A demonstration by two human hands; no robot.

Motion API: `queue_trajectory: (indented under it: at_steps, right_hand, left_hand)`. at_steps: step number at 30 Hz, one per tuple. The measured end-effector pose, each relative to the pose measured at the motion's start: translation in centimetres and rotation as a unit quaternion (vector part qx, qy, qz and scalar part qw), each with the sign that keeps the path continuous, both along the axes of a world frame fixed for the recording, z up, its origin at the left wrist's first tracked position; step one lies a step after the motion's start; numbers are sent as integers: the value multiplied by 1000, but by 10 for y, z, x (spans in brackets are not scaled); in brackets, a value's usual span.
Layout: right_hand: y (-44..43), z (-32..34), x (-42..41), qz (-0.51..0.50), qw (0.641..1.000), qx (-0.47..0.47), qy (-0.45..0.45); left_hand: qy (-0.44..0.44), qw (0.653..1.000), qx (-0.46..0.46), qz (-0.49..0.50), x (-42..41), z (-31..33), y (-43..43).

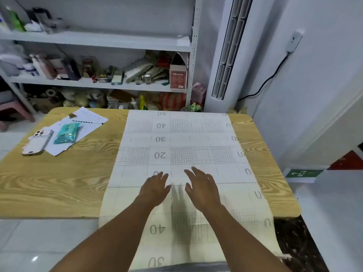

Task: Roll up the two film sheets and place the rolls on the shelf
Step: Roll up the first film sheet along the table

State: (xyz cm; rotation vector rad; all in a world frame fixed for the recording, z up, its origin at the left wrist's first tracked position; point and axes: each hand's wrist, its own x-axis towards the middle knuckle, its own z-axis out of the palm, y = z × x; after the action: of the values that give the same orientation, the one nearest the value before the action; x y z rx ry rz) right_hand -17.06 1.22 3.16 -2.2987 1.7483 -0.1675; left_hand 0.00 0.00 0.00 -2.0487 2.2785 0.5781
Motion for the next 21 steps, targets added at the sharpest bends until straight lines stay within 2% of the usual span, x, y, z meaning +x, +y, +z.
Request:
queue_trajectory:
  at_steps: [7,15,21]
  right_hand:
    - [-14,-65,-8,18,999,41,13]
    - [-21,-120,-18,43,996,66,37]
    - [-55,-125,-18,43,995,85,42]
  left_hand:
    - [-26,994,96,-36,-5,-70,-17]
    - [-31,997,60,-28,0,-96,-65]
    - [9,1000,-22,10,-11,-100,-72]
